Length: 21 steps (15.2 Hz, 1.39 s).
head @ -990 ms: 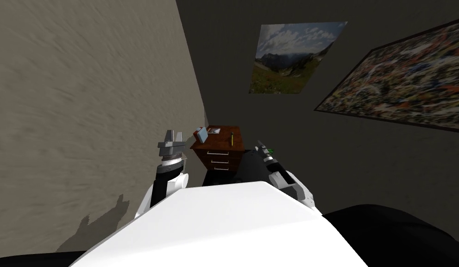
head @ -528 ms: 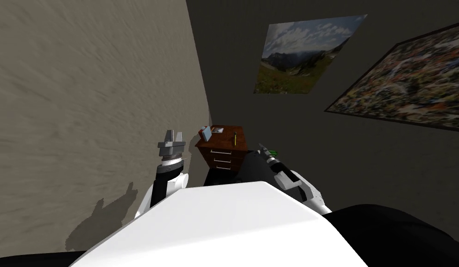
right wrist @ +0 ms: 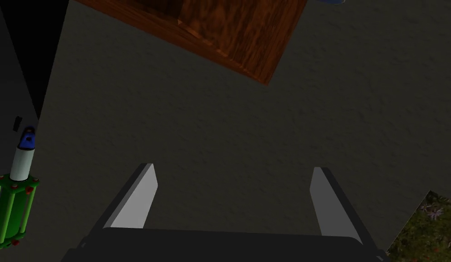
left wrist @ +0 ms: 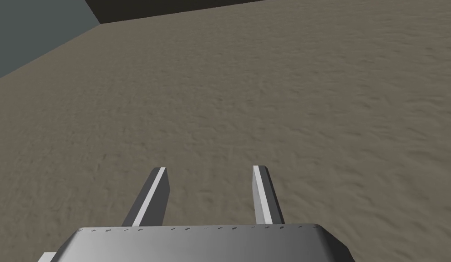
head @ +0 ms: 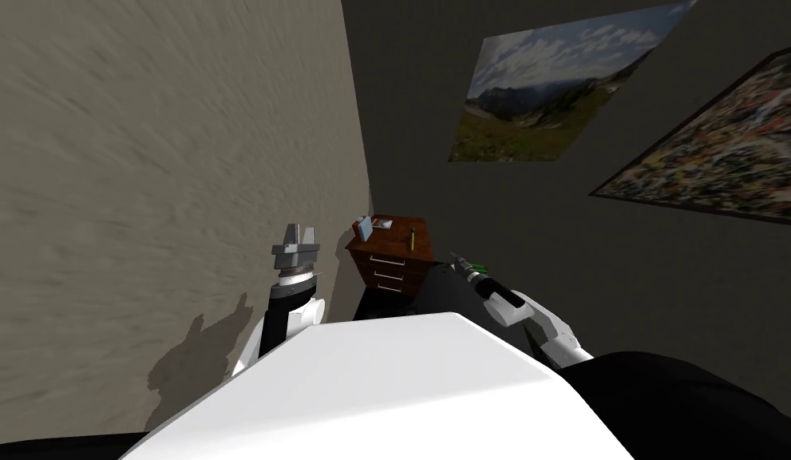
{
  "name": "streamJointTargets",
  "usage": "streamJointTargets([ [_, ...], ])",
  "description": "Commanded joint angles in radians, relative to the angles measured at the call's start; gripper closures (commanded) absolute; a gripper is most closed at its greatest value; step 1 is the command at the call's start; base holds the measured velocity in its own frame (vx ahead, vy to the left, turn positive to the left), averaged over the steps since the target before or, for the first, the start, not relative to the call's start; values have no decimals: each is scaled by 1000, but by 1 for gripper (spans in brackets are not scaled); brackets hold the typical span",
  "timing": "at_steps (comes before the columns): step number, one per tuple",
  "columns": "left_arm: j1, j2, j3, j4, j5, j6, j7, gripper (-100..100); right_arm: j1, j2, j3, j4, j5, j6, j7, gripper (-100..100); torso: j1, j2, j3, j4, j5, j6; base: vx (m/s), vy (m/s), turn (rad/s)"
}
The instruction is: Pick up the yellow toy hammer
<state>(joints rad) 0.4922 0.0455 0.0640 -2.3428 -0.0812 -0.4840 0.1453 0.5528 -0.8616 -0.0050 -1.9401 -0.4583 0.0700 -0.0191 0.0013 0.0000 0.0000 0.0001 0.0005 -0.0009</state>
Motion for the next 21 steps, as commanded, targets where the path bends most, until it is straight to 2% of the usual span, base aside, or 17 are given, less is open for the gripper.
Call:
streamJointTargets([
  [1,0,0,0,0,0,0,0,0,2,-37,2,11,-11,15,3,-100,0,0,0,0,0,0,-1,18,85],
  [2,0,0,0,0,0,0,0,0,5,-70,2,31,-48,57,7,-100,0,0,0,0,0,1,-3,27,189],
  [4,0,0,0,0,0,0,0,0,5,-100,2,31,-48,57,7,-100,0,0,0,0,0,0,-2,22,149],
  [5,0,0,0,0,0,0,0,0,7,-131,2,50,-86,94,11,-100,0,0,0,0,0,1,1,23,208],
  [7,0,0,0,0,0,0,0,0,7,-162,2,50,-86,98,11,-100,0,0,0,0,0,0,2,19,152],
  [8,0,0,0,0,0,0,0,0,10,-193,3,67,-124,139,15,-100,0,0,0,0,0,1,5,26,245],
  [10,0,0,0,0,0,0,0,0,10,-224,3,67,-124,139,15,-100,0,-1,0,0,0,0,5,19,166],
  [11,0,0,0,0,0,0,0,0,12,-252,5,84,-162,178,19,-100,0,-1,0,0,0,1,5,21,226],
  [13,0,0,0,0,0,0,0,0,12,-284,5,84,-162,178,19,-100,0,-1,-1,0,0,0,8,16,165],
  [14,0,0,0,0,0,0,0,0,14,-313,7,99,-200,216,22,-100,-1,-1,0,0,0,1,9,20,245],
  [15,0,0,0,0,0,0,0,0,14,-340,7,99,-200,216,22,-100,0,-1,-1,0,0,0,9,18,280],
  [16,0,0,0,0,0,0,0,0,14,-344,7,99,-200,216,22,-100,0,-1,-1,0,0,0,7,8,101],
  [17,0,0,0,0,0,0,0,0,16,-375,10,113,-238,252,25,-100,-1,-1,-1,0,0,1,10,16,253],
  [19,0,0,0,0,0,0,0,0,16,-402,10,113,-238,252,25,-100,0,-1,-1,0,0,0,11,10,190],
  [20,0,0,0,0,0,0,0,0,18,-432,15,126,-275,287,28,-100,-1,-1,-1,0,0,1,10,12,243],
  [21,0,0,0,0,0,0,0,0,18,-454,15,126,-275,287,28,-100,-1,-1,-1,0,0,0,12,10,267],
])
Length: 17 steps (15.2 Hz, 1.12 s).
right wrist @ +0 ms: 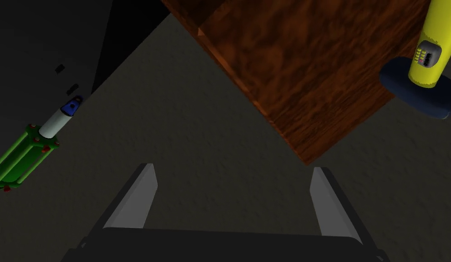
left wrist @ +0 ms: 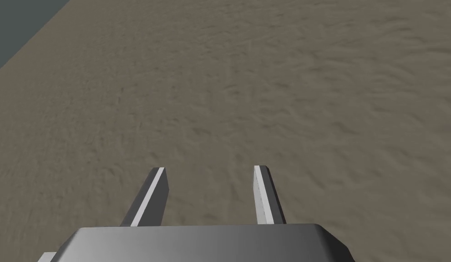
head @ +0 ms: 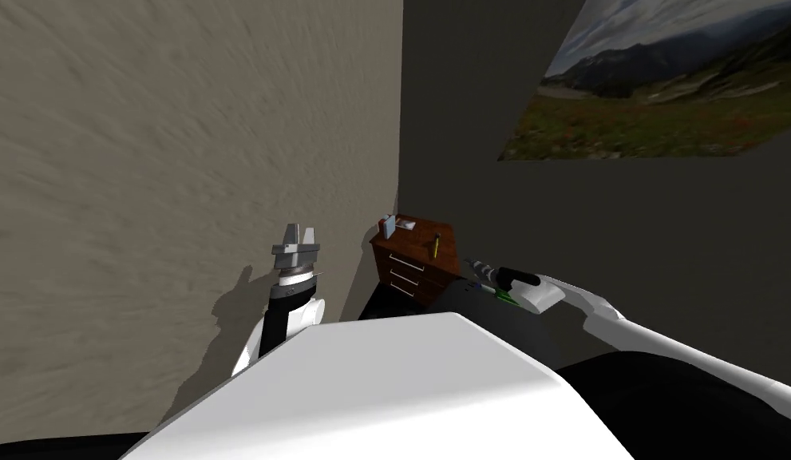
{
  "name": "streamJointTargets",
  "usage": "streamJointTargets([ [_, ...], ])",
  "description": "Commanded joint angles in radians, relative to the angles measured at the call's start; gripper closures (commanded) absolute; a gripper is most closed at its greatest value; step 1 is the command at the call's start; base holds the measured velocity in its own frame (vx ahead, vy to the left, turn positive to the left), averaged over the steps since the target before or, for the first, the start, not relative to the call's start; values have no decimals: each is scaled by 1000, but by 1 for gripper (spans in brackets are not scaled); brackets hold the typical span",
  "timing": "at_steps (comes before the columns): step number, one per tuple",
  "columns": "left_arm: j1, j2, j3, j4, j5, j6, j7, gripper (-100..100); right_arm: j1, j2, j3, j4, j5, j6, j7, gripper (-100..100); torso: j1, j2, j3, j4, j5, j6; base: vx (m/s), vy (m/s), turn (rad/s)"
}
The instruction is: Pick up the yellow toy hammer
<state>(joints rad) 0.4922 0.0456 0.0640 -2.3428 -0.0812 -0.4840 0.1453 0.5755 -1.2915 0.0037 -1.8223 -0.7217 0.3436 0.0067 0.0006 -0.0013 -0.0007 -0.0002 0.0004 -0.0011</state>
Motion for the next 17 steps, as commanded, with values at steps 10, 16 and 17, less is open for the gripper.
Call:
streamJointTargets([
  [10,0,0,0,0,0,0,0,0,1,-236,30,45,-154,137,12,-100,0,-1,0,0,0,-1,15,1,271],
  [16,0,0,0,0,0,0,0,0,6,-363,55,58,-248,209,17,-100,-1,-1,0,0,0,-1,12,-12,341],
  [17,0,0,0,0,0,0,0,0,8,-388,65,60,-276,229,18,-100,-1,-1,0,0,0,0,6,-16,334],
])
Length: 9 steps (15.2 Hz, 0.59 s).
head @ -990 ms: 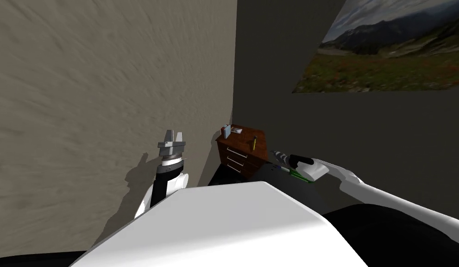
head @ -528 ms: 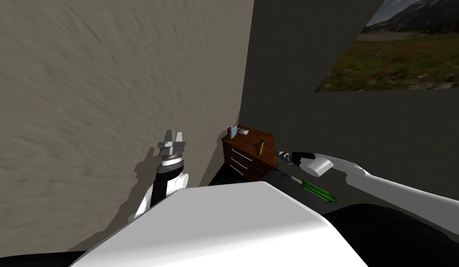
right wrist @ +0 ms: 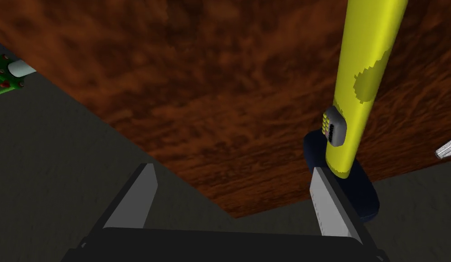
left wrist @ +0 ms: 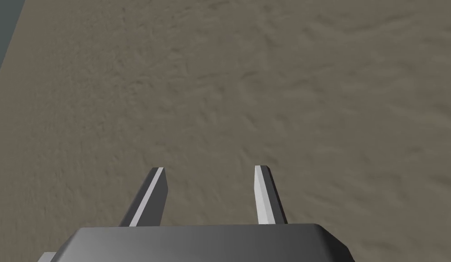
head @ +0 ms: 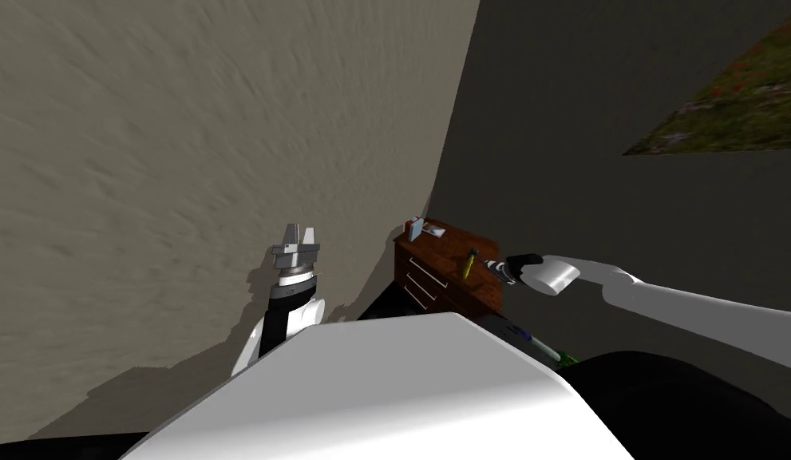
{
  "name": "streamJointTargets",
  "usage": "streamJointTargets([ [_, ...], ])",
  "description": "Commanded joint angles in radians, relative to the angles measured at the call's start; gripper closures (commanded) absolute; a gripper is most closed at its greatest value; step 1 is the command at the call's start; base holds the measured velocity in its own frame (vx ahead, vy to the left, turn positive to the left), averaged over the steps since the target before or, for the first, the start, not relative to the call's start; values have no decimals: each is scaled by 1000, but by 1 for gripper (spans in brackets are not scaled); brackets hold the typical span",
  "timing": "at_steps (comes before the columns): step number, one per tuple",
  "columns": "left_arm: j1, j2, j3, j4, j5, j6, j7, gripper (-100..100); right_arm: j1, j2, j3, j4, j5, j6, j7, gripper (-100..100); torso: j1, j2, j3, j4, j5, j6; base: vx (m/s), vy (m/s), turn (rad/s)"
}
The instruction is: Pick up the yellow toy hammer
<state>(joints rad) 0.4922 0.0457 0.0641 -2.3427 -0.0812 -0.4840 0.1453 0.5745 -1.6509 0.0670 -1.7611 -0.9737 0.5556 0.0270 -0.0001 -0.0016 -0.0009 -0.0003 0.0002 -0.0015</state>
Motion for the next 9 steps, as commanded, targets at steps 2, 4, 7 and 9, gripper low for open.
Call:
streamJointTargets([
  [2,0,0,0,0,0,0,0,0,12,-71,13,-1,-51,36,-1,-100,0,0,0,0,0,1,1,-18,307],
  [4,0,0,0,0,0,0,0,0,16,-99,24,-1,-75,52,0,-100,0,0,0,0,0,-1,-5,-24,402],
  [7,0,0,0,0,0,0,0,0,30,-160,61,-7,-137,92,2,-100,0,1,0,0,0,-1,-14,-21,436],
  [9,0,0,0,0,0,0,0,0,39,-184,82,-13,-165,109,3,-100,0,2,1,0,0,0,-28,-19,359],
])
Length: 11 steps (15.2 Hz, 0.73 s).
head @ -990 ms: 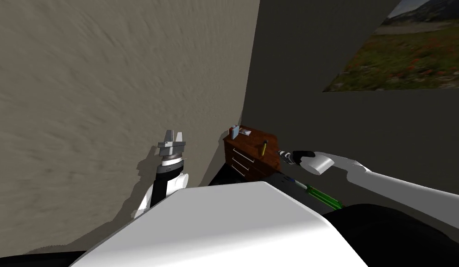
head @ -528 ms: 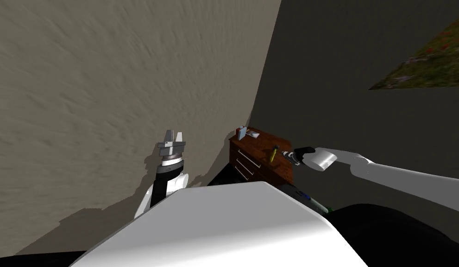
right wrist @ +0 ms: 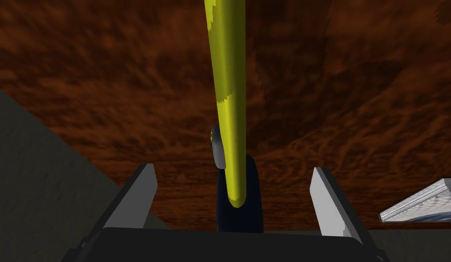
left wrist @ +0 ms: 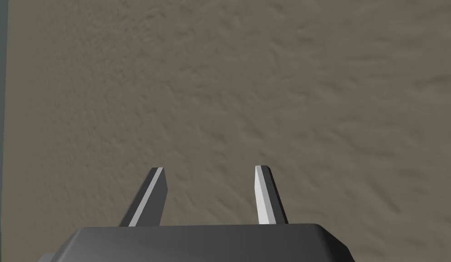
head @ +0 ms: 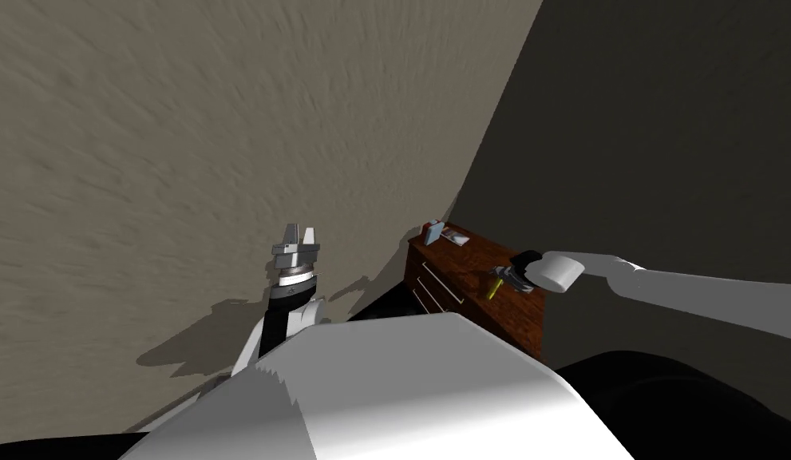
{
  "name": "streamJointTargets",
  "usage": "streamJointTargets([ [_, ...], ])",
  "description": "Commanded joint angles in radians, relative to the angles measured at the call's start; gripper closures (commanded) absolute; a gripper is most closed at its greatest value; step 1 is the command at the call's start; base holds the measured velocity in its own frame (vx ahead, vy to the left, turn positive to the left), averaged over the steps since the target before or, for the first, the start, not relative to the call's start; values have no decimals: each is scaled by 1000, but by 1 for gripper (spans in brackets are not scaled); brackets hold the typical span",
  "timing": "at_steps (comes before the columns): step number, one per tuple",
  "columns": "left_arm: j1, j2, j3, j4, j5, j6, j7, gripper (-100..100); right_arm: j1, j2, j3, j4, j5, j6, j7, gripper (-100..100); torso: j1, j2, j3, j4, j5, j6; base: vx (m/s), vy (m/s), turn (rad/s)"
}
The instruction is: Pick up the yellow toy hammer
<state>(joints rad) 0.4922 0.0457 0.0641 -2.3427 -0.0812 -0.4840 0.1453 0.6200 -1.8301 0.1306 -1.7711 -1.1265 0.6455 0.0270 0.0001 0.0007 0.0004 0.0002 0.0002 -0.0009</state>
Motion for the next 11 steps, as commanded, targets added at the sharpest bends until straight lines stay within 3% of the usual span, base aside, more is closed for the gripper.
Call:
streamJointTargets([
  [1,0,0,0,0,0,0,0,0,1,-15,32,-7,-28,28,4,-100,0,0,0,0,0,0,-37,-19,331],
  [3,0,0,0,0,0,0,0,0,20,-25,21,-11,-18,6,-13,-100,0,1,1,0,0,1,-29,-10,175],
  [10,0,0,0,0,0,0,0,0,18,72,54,57,23,15,-22,-100,-1,2,1,1,-1,1,-34,-18,185],
  [11,0,0,0,0,0,0,0,0,34,47,46,41,18,3,-33,-100,-1,3,2,1,-1,1,-26,-12,69],
])
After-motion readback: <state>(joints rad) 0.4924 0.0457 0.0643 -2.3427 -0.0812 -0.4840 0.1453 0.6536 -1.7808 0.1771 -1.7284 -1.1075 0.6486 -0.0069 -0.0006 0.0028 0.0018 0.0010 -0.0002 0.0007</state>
